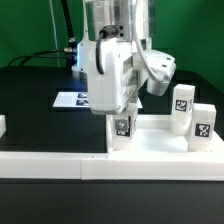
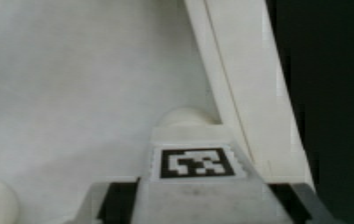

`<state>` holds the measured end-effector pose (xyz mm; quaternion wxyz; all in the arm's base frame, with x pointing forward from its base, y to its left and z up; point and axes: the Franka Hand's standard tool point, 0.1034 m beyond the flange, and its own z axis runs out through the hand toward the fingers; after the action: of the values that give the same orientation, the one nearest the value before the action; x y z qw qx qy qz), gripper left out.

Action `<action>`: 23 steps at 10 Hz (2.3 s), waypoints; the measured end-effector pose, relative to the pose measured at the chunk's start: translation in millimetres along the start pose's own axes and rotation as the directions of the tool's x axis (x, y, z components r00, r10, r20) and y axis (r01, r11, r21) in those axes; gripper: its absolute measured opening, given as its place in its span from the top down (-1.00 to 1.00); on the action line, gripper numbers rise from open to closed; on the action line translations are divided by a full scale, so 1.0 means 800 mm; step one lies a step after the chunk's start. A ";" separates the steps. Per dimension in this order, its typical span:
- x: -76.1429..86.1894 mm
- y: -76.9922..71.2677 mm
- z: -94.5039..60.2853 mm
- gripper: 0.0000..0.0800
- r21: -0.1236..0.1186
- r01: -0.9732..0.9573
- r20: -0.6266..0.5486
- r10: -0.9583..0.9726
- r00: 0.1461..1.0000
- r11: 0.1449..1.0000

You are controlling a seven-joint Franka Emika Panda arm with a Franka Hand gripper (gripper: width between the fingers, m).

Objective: Assemble square table

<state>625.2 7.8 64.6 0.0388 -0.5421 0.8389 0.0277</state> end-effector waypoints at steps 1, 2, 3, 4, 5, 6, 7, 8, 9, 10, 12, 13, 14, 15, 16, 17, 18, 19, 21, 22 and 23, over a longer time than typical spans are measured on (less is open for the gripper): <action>0.000 0.000 0.000 0.27 0.000 -0.025 -0.002 0.025 1.000 1.000; 0.000 0.000 0.000 0.27 0.000 0.002 -0.003 -0.002 1.000 1.000; 0.000 0.000 0.001 0.00 0.000 0.015 -0.002 -0.015 1.000 1.000; 0.000 0.001 0.001 -0.34 0.001 0.025 -0.003 -0.025 1.000 1.000; -0.001 0.001 0.003 -0.34 0.024 0.172 -0.012 -0.171 0.985 0.985; -0.004 0.000 0.004 -0.57 0.036 0.346 -0.020 -0.345 0.938 0.938; -0.007 0.000 0.003 -0.61 0.036 0.477 -0.024 -0.477 0.879 0.878; -0.006 0.000 0.003 -0.61 0.034 0.505 -0.026 -0.504 0.863 0.863; -0.005 -0.001 0.003 -0.62 0.032 0.564 -0.029 -0.563 0.826 0.825; -0.005 -0.001 0.004 -0.62 0.031 0.600 -0.030 -0.599 0.800 0.799; -0.004 -0.001 0.003 -0.62 0.025 0.708 -0.036 -0.707 0.707 0.706; -0.002 -0.006 0.001 -0.62 0.014 0.860 -0.060 -0.858 0.511 0.511; -0.005 -0.003 0.003 -0.62 -0.004 0.920 -0.056 -0.918 0.392 0.393; -0.006 0.001 0.005 -0.62 -0.016 0.952 -0.045 -0.951 0.306 0.307; -0.005 0.001 0.005 -0.62 -0.018 0.963 -0.046 -0.963 0.267 0.268; -0.005 0.001 0.005 -0.62 -0.018 0.959 -0.046 -0.959 0.280 0.281; -0.005 0.001 0.006 -0.60 -0.017 0.954 -0.046 -0.953 0.300 0.301; -0.005 0.001 0.006 -0.60 -0.016 0.952 -0.046 -0.951 0.305 0.306; 0.001 0.003 0.007 0.27 -0.016 0.885 -0.043 -0.885 0.464 0.465; 0.001 0.003 0.007 0.29 -0.015 0.873 -0.043 -0.872 0.487 0.488; 0.001 0.003 0.007 0.29 -0.011 0.837 -0.044 -0.836 0.547 0.548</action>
Offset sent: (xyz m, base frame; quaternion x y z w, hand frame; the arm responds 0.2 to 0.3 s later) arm 0.0000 0.0000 0.0000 0.0000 0.0000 0.0000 1.0000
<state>622.9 8.8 58.8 0.0319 -0.8761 0.4809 -0.0105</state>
